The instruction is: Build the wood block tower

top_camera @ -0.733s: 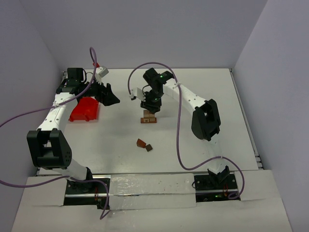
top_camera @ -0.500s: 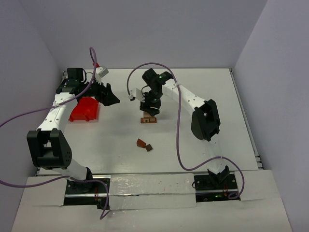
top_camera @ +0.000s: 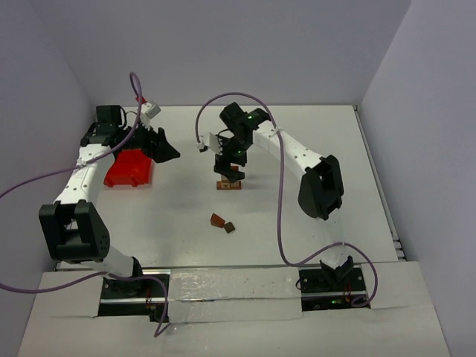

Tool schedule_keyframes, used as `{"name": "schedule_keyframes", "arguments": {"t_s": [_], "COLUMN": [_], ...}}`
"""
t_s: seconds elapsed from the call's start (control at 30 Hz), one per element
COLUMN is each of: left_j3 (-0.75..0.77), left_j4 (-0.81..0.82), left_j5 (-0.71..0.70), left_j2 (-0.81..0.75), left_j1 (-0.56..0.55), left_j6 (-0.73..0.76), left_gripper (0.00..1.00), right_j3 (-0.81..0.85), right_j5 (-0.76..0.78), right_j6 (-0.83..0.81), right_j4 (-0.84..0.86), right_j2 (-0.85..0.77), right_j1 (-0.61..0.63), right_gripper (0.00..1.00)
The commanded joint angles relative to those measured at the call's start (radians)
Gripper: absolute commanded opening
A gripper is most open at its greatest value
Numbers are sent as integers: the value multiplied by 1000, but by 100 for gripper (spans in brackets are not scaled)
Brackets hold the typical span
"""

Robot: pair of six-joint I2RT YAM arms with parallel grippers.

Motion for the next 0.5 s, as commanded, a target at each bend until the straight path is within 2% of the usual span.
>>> {"name": "schedule_keyframes", "arguments": {"t_s": [0.0,0.17,0.33,0.43,0.47], "left_j3": [-6,-10,-91,-138,-173], "left_j4": [36,-74,-127,-199,-203], "left_j5": [135,170,65,-16,-86], "left_j2": [-95,-151,-256,-291,-307], "left_j1": [73,69,-20,-190,-294], "left_j6": [35,163,323,438,474], "left_gripper": [99,99,99,99,99], "right_j3": [-40,-152,-407,-575,-616], "right_j5": [-123,-198,-274,-320,-354], "right_j6": [28,74,151,216,233], "right_j4": [10,59,204,292,316], "right_j2": [-267,-477,-705,-804,-828], "right_j1": [-46,-115,-244,-354,-383], "right_gripper": [100,100,100,100,100]}}
